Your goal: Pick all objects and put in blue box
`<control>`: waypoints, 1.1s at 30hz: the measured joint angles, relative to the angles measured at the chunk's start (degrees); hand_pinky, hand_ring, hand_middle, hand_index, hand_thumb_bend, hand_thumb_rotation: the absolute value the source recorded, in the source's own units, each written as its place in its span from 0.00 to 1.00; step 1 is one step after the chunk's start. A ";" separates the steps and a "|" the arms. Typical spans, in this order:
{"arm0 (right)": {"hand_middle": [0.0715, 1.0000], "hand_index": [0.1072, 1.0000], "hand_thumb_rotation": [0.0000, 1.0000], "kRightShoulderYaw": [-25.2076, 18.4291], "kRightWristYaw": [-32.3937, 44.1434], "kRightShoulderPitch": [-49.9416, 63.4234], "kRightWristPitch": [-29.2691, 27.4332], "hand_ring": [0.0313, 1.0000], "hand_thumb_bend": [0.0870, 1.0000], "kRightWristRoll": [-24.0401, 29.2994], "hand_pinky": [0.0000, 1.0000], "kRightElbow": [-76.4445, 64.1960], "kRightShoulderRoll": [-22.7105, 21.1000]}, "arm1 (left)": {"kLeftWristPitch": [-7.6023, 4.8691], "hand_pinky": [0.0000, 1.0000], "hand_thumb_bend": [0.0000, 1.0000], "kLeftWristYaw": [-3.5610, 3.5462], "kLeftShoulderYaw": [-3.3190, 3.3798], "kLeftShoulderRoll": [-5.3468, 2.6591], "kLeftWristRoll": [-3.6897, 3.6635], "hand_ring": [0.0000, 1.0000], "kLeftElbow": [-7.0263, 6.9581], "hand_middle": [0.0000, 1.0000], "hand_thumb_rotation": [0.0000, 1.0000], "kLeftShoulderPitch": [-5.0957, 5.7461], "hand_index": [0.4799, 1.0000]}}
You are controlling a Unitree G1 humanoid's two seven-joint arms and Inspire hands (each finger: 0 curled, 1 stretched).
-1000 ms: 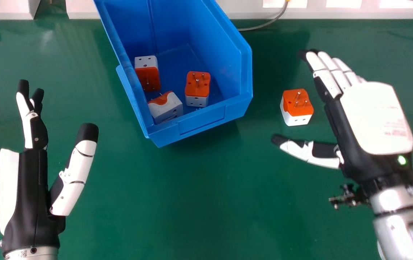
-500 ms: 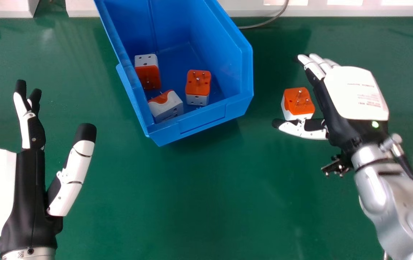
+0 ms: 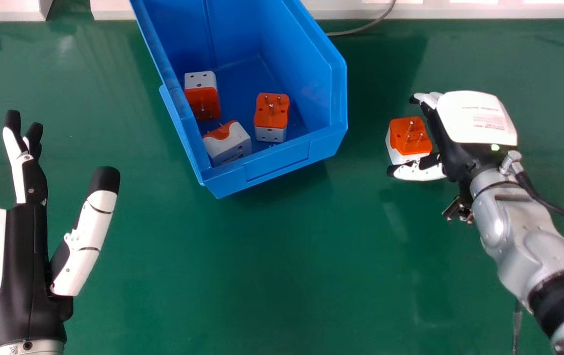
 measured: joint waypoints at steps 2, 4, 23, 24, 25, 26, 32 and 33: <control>0.86 0.84 0.42 0.40 -0.16 -1.50 0.02 0.84 0.45 0.38 0.73 2.28 0.39 | 0.01 1.00 0.65 -0.13 0.15 -0.01 -0.10 1.00 -0.12 1.00 0.86 0.05 1.00; 0.86 0.84 0.43 0.83 -0.39 -3.01 0.04 0.84 0.44 0.82 0.72 4.20 0.56 | 0.15 1.00 0.65 -0.26 0.37 -0.01 -0.87 1.00 -0.41 1.00 0.85 0.18 1.00; 0.82 0.79 0.38 5.80 0.31 -7.45 -0.50 0.80 0.42 2.58 0.70 11.66 0.79 | 5.64 1.00 0.73 -2.68 0.38 -1.29 -4.61 1.00 -6.80 1.00 0.82 2.15 1.00; 0.82 0.79 0.38 5.84 0.44 -7.45 -0.45 0.80 0.42 2.78 0.70 11.66 0.83 | 5.79 1.00 0.72 -2.79 0.39 -1.29 -4.93 1.00 -6.92 1.00 0.82 2.29 1.00; 0.82 0.79 0.37 5.92 0.71 -7.45 -0.45 0.80 0.42 3.10 0.70 11.65 0.85 | 6.07 1.00 0.71 -2.93 0.40 -1.29 -5.08 1.00 -7.06 1.00 0.81 2.40 1.00; 0.82 0.79 0.36 6.01 0.94 -7.45 -0.45 0.80 0.42 3.47 0.70 11.65 0.90 | 6.18 1.00 0.70 -3.03 0.41 -1.29 -5.12 1.00 -7.21 1.00 0.81 2.51 1.00; 0.80 0.77 0.33 6.46 1.60 -7.45 -0.57 0.77 0.38 5.13 0.68 11.90 1.37 | 6.12 1.00 0.66 -3.55 0.87 -1.26 -5.10 1.00 -7.89 1.00 0.82 2.84 1.00; 0.76 0.73 0.33 6.29 1.63 -7.47 -0.58 0.71 0.37 5.83 0.63 12.27 1.48 | 6.03 1.00 0.65 -3.57 0.98 -1.25 -5.06 1.00 -7.89 1.00 0.82 2.88 1.00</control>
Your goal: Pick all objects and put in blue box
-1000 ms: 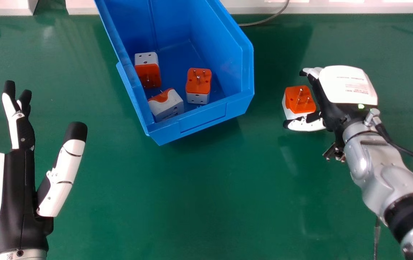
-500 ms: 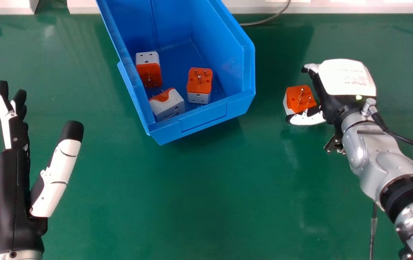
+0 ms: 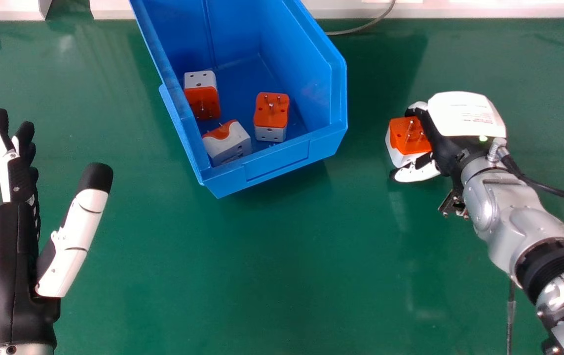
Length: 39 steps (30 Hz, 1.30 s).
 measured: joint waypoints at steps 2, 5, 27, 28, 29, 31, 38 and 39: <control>0.63 0.60 0.28 -0.08 -0.22 -0.15 -0.18 0.56 0.33 0.67 0.50 0.88 0.11 | -0.34 1.00 0.63 -0.01 0.24 0.01 0.11 1.00 0.00 1.00 0.82 0.18 1.00; 0.59 0.57 0.22 0.32 -0.35 -1.01 -1.17 0.54 0.29 0.86 0.47 1.92 0.52 | -0.59 1.00 0.60 -0.03 0.50 0.09 0.65 1.00 -0.07 1.00 0.82 0.65 1.00; 0.59 0.55 0.30 -2.19 -0.30 -2.11 -5.25 0.54 0.26 6.81 0.44 4.91 0.93 | -1.32 1.00 0.60 0.03 2.15 -0.43 3.02 1.00 -3.07 1.00 0.83 3.96 1.00; 0.59 0.54 0.29 -2.19 -0.44 -2.06 -5.26 0.53 0.25 6.81 0.44 4.91 0.94 | -1.32 1.00 0.60 0.03 2.15 -0.50 3.04 1.00 -3.07 1.00 0.83 3.96 1.00; 0.59 0.54 0.28 -2.19 -0.57 -1.99 -5.25 0.53 0.25 6.81 0.43 4.91 0.95 | -1.36 1.00 0.60 0.03 2.16 -0.51 3.04 1.00 -3.07 1.00 0.83 3.98 1.00; 0.59 0.53 0.25 -2.19 -0.94 -1.85 -5.23 0.53 0.25 6.81 0.42 4.91 0.99 | -1.85 1.00 0.60 0.02 2.17 -0.51 3.01 1.00 -3.06 1.00 0.83 3.97 1.00; 0.53 0.49 0.13 -2.70 -2.56 -0.04 -6.48 0.47 0.27 7.09 0.37 3.27 0.98 | -2.59 1.00 0.60 0.01 2.16 -0.61 2.95 1.00 -2.82 1.00 0.82 3.81 1.00; 0.51 0.47 0.12 -2.88 -3.00 0.57 -7.17 0.45 0.27 7.11 0.36 2.78 0.94 | -2.61 1.00 0.60 0.00 2.17 -0.61 2.92 1.00 -2.58 1.00 0.82 3.73 1.00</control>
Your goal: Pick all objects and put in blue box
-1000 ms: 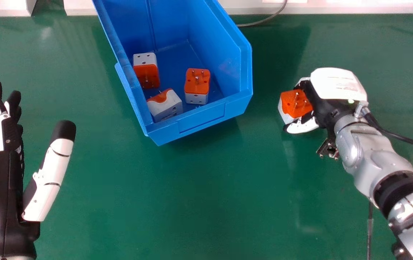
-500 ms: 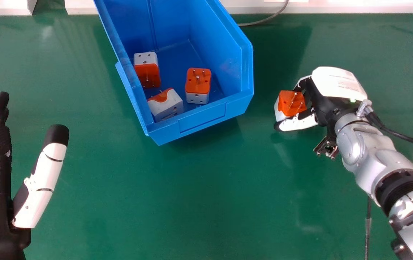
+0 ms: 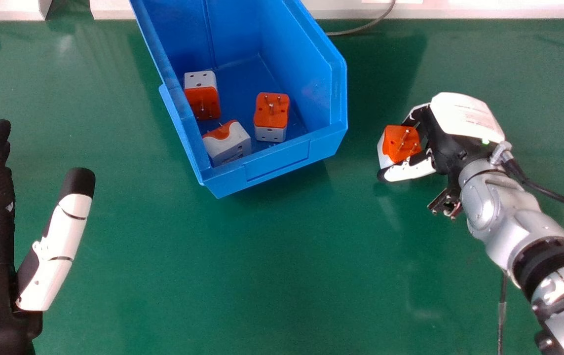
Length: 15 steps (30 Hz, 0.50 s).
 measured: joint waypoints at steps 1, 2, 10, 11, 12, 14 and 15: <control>0.49 0.46 0.13 -0.15 -0.51 0.61 -0.51 0.44 0.33 0.09 0.35 -0.60 -0.01 | 0.00 1.00 0.60 -0.01 0.01 0.00 -0.02 1.00 0.23 1.00 0.82 -0.09 1.00; 0.47 0.44 0.13 -0.31 -0.92 1.24 -0.97 0.42 0.38 0.18 0.33 -1.62 -0.11 | -0.01 1.00 0.61 -0.01 0.02 0.01 -0.05 1.00 0.43 1.00 0.82 -0.24 1.00; 0.25 0.41 0.14 -2.97 -1.35 11.29 -2.86 0.21 0.44 0.06 0.18 -21.71 -3.58 | -0.06 1.00 0.57 -0.08 -0.09 0.09 -0.09 1.00 2.01 1.00 0.78 -1.83 1.00; 0.23 0.41 0.14 -3.49 -1.26 13.24 -2.84 0.18 0.44 0.05 0.16 -25.25 -4.22 | -0.18 1.00 0.56 -0.09 -0.08 0.13 -0.10 1.00 2.31 1.00 0.78 -2.09 1.00; 0.20 0.41 0.14 -4.14 -1.04 15.45 -2.72 0.16 0.44 0.06 0.14 -29.15 -4.83 | -0.30 1.00 0.56 -0.07 -0.05 0.17 -0.10 1.00 2.65 1.00 0.78 -2.37 1.00; 0.15 0.41 0.14 -5.42 0.08 19.91 -2.14 0.12 0.44 0.08 0.11 -36.66 -5.81 | -0.47 1.00 0.58 -0.11 -0.05 0.20 -0.11 1.00 3.16 1.00 0.79 -2.78 1.00; 0.13 0.41 0.14 -6.23 1.04 22.47 -1.40 0.10 0.44 0.09 0.10 -40.81 -6.32 | -0.51 1.00 0.59 -0.10 -0.04 0.22 -0.12 1.00 3.43 1.00 0.79 -3.11 1.00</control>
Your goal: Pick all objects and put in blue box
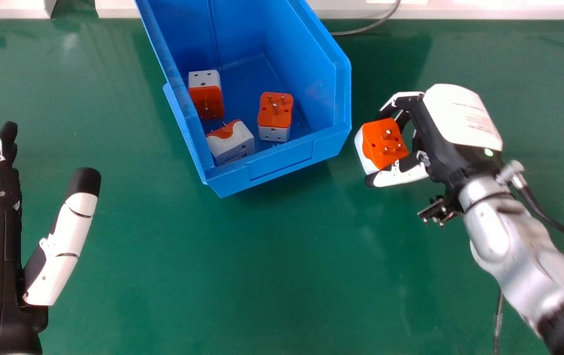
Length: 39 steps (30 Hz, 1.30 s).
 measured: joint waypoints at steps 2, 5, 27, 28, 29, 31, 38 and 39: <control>0.12 0.41 0.14 -1.27 1.90 4.45 1.36 0.10 0.44 0.02 0.09 -7.38 -0.57 | -0.12 1.00 0.60 -0.01 0.03 0.06 -0.03 1.00 0.79 1.00 0.79 -0.62 1.00; 0.10 0.41 0.15 -3.23 5.20 11.03 3.71 0.08 0.44 0.02 0.08 -18.24 -0.74 | -0.62 1.00 0.62 -0.11 0.04 0.23 -0.41 1.00 2.06 1.00 0.81 -1.50 1.00; 0.07 0.41 0.13 -5.30 13.08 12.39 1.66 0.05 0.44 -0.52 0.05 -40.20 4.59 | 1.64 1.00 0.73 -0.04 -1.98 -0.11 -0.37 1.00 2.87 1.00 0.82 -3.42 1.00; 0.12 0.41 0.14 -4.93 13.08 10.95 1.52 0.08 0.43 -0.59 0.07 -39.40 5.12 | 1.63 1.00 0.73 0.00 -2.02 -0.14 -0.40 1.00 2.87 1.00 0.82 -3.42 1.00; 0.19 0.41 0.14 -4.55 13.08 9.51 1.39 0.13 0.43 -0.64 0.11 -38.42 5.70 | 1.60 1.00 0.74 0.05 -2.03 -0.19 -0.45 1.00 2.88 1.00 0.82 -3.36 1.00; 0.26 0.42 0.14 -3.83 13.22 6.72 1.44 0.20 0.43 -0.67 0.16 -36.05 6.91 | 1.40 1.00 0.74 0.06 -2.11 -0.24 -0.51 1.00 2.98 1.00 0.81 -3.33 1.00; 0.16 0.41 0.14 -0.18 10.28 -6.48 0.72 0.11 0.43 -3.19 0.09 -19.23 12.96 | -0.12 1.00 0.72 0.20 -2.54 -0.41 -0.42 1.00 3.42 1.00 0.82 -3.14 1.00; 0.17 0.41 0.14 0.22 9.86 -8.16 0.77 0.12 0.43 -3.69 0.10 -17.27 13.53 | -0.30 1.00 0.72 0.23 -2.62 -0.43 -0.34 1.00 3.43 1.00 0.82 -3.06 1.00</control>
